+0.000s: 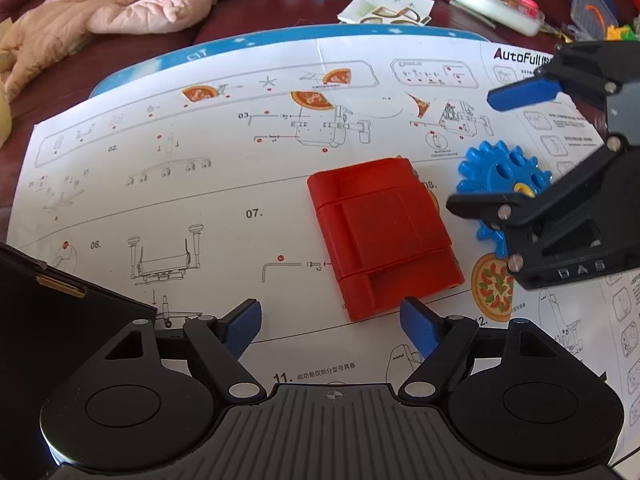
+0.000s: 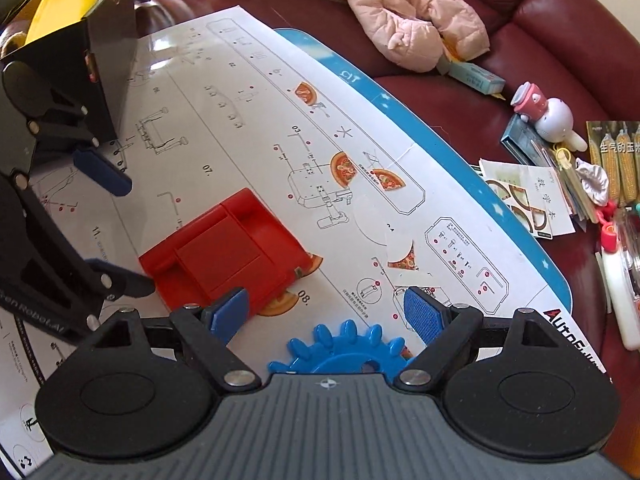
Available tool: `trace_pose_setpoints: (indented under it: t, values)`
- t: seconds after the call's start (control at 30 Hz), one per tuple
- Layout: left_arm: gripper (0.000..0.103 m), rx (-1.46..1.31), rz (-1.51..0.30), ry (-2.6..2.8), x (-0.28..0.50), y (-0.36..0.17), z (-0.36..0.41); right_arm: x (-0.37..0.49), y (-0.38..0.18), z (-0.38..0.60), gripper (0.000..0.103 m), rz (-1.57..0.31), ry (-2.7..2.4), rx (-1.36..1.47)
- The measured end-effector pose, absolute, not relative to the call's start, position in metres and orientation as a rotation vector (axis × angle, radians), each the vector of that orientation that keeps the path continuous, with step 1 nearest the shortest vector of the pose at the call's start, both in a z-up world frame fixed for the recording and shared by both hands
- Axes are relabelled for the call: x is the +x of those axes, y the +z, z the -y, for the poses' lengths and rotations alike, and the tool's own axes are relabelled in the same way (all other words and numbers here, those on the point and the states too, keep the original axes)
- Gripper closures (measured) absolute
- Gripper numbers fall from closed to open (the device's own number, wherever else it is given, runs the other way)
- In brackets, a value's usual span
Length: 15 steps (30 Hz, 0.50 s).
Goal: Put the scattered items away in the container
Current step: 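Move both tools back over the sheet toward the red block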
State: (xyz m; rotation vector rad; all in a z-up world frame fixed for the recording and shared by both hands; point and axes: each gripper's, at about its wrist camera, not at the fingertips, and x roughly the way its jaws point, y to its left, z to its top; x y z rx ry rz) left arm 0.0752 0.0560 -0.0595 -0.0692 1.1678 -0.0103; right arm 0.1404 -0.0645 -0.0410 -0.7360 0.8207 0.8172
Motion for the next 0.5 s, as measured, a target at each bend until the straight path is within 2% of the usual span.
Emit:
trace_pose_setpoints:
  t: [0.5]
  values:
    - [0.016,-0.044,-1.174,-0.020,0.079,-0.069,-0.067,0.196,-0.072,0.027,0.016,-0.834,0.710,-0.752]
